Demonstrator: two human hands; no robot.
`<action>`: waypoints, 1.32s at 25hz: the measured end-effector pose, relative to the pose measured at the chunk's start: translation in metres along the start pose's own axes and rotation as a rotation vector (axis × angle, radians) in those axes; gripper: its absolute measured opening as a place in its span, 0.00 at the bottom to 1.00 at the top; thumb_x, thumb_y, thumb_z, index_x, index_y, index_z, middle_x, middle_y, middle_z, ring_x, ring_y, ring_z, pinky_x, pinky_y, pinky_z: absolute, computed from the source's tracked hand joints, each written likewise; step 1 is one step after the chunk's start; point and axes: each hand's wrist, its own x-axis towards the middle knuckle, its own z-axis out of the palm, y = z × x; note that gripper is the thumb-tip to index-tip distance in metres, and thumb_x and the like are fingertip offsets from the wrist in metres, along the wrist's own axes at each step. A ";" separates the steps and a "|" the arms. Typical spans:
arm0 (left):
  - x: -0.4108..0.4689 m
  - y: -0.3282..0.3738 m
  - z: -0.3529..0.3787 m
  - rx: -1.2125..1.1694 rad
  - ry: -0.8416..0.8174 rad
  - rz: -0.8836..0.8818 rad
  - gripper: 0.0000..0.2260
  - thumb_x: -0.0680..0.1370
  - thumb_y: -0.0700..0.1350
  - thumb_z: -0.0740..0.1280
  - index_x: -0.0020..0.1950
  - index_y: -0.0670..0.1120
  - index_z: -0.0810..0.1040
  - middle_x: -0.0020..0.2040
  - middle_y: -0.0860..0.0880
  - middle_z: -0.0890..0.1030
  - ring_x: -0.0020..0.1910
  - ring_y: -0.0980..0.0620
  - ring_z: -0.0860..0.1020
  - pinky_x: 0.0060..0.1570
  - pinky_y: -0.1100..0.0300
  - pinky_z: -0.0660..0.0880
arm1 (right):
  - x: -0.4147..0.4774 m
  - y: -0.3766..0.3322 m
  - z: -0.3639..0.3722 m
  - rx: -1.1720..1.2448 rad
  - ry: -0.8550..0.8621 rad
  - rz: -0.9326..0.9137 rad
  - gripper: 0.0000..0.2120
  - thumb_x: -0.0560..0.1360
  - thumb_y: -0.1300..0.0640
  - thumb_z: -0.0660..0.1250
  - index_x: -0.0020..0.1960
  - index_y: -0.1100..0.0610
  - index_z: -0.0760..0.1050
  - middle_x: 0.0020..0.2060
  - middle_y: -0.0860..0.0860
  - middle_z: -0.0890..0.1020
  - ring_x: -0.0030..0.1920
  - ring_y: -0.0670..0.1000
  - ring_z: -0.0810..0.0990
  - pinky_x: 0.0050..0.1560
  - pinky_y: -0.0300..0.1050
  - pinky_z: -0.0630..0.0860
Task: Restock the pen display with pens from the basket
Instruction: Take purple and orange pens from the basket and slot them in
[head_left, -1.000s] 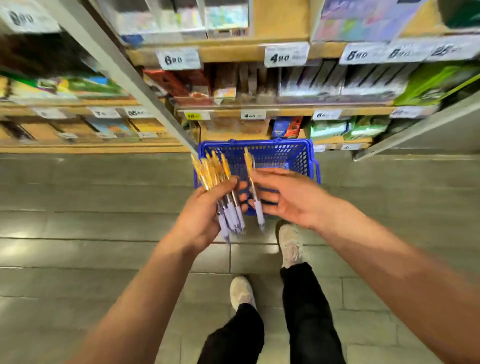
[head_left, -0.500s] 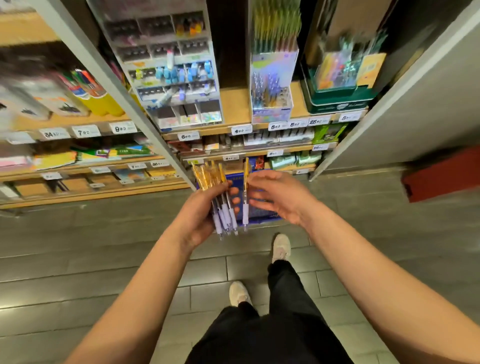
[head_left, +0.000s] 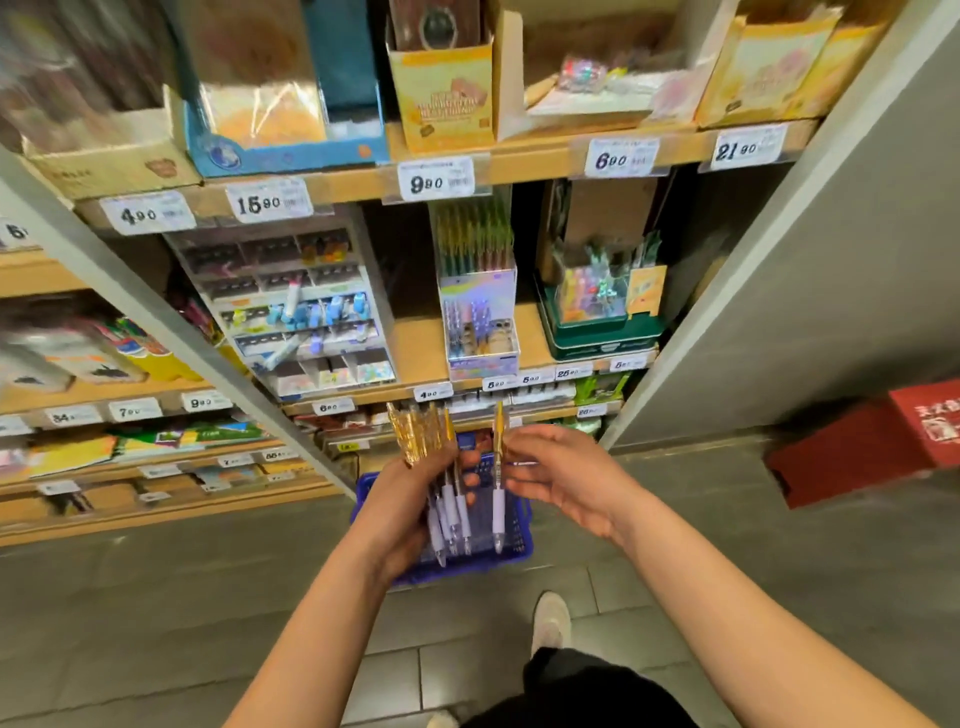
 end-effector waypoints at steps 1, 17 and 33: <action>0.009 0.001 0.006 -0.020 0.010 0.013 0.13 0.81 0.42 0.69 0.60 0.35 0.80 0.49 0.38 0.86 0.39 0.47 0.85 0.38 0.55 0.82 | 0.008 -0.008 -0.008 -0.002 -0.003 0.004 0.11 0.80 0.59 0.68 0.59 0.62 0.78 0.45 0.56 0.87 0.42 0.51 0.86 0.46 0.42 0.84; 0.232 -0.030 0.014 -0.025 0.021 0.016 0.13 0.72 0.49 0.76 0.53 0.44 0.87 0.53 0.40 0.87 0.48 0.42 0.86 0.44 0.53 0.83 | 0.217 0.001 -0.105 0.065 0.180 -0.021 0.08 0.79 0.61 0.68 0.57 0.61 0.80 0.41 0.54 0.85 0.39 0.48 0.83 0.46 0.40 0.83; 0.276 -0.044 0.017 0.037 -0.013 0.085 0.16 0.72 0.49 0.75 0.55 0.42 0.83 0.48 0.44 0.87 0.42 0.46 0.86 0.41 0.56 0.82 | 0.339 -0.056 -0.100 -0.716 0.574 -1.020 0.02 0.78 0.55 0.70 0.51 0.51 0.80 0.40 0.41 0.84 0.42 0.39 0.84 0.43 0.31 0.79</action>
